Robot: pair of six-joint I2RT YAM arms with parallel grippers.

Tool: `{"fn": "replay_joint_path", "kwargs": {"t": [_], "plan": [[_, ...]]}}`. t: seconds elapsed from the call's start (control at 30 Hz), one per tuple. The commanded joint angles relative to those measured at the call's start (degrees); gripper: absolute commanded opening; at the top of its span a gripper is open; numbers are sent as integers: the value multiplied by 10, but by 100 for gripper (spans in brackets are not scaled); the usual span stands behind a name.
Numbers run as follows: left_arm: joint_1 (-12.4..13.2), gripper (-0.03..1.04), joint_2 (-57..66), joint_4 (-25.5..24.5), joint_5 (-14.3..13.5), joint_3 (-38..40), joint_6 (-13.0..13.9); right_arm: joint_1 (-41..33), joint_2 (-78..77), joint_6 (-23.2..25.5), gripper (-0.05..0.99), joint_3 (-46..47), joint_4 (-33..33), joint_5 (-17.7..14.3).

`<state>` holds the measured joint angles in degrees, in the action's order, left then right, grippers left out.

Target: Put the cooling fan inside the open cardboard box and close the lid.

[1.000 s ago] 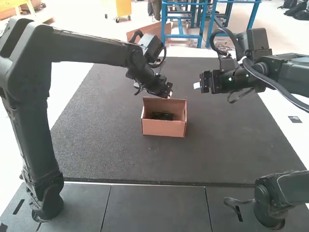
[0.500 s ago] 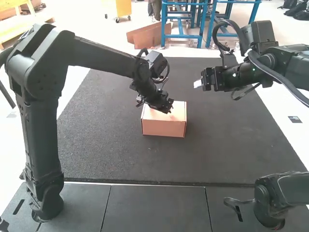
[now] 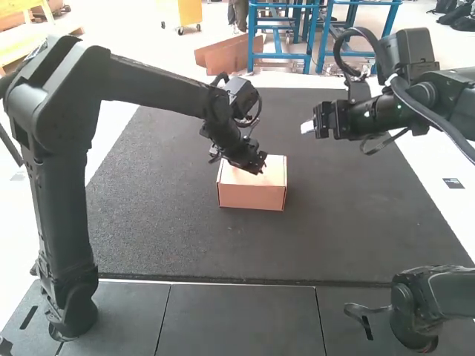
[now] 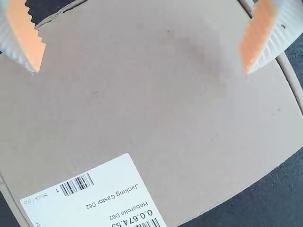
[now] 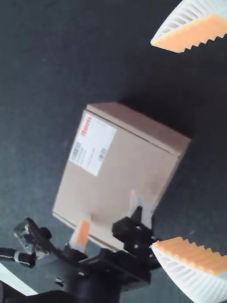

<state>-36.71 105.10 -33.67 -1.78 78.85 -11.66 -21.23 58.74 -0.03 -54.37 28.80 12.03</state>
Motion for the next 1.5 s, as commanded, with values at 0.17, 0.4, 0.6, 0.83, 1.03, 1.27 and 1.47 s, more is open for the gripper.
{"fn": "replay_joint_path", "kwargs": {"t": [0.17,0.4,0.6,0.83,1.03,1.27,1.47], "plan": [[68,97,-117,-16,-19,91,-4,8,16,97,91,-56,-23,-30],[141,97,-210,11,-17,49,-2,26,26,99,91,-57,-58,-68],[197,97,-315,118,-21,-85,15,69,13,87,91,-27,-125,-75],[224,97,-479,283,-26,-267,45,119,-41,77,91,25,-163,-49],[226,97,-579,281,-3,-357,45,129,-108,57,90,84,-164,-48],[226,97,-706,336,-5,-469,45,129,-229,53,90,185,-191,-58],[226,97,-803,383,-29,-549,46,125,-300,48,90,252,-222,-82]]}}
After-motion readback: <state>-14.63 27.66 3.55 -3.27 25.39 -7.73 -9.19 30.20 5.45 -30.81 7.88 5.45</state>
